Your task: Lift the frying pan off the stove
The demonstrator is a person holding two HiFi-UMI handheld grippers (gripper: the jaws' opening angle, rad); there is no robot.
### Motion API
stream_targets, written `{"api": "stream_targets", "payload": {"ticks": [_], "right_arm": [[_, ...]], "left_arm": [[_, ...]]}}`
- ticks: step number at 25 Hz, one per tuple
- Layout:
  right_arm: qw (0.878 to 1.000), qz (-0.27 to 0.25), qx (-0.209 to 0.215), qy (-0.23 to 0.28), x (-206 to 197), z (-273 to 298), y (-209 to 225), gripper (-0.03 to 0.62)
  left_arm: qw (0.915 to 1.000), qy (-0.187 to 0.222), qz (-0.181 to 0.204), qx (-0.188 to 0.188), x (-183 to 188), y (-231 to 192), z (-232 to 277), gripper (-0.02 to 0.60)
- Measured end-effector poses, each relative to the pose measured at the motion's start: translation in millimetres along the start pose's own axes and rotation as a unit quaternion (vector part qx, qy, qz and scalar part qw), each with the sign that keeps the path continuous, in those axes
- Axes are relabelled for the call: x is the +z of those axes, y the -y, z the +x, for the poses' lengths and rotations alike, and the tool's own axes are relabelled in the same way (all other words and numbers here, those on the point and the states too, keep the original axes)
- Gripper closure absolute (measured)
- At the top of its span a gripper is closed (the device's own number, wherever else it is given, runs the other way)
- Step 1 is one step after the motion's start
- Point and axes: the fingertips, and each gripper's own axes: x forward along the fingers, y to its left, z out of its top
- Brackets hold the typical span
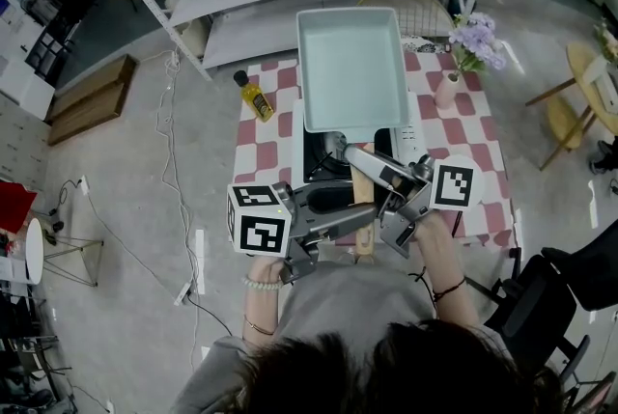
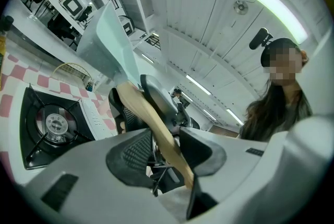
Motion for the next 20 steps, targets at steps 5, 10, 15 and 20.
{"api": "stream_targets", "payload": {"ticks": [5, 10, 15, 20], "right_arm": [[1.000, -0.008, 0.004, 0.000, 2, 0, -9, 0.393], [1.000, -0.014, 0.008, 0.001, 4, 0, -14, 0.393], [1.000, -0.015, 0.007, -0.001, 3, -1, -13, 0.393], [1.000, -0.012, 0.006, -0.001, 3, -2, -13, 0.393]], "left_arm": [[0.9999, 0.003, 0.010, -0.002, 3, 7, 0, 0.408], [0.9998, 0.003, 0.017, -0.002, 6, 10, 0, 0.408], [0.9999, 0.003, 0.017, 0.000, 5, 10, 1, 0.408], [0.9999, 0.003, 0.014, 0.000, 5, 10, 2, 0.408]]}}
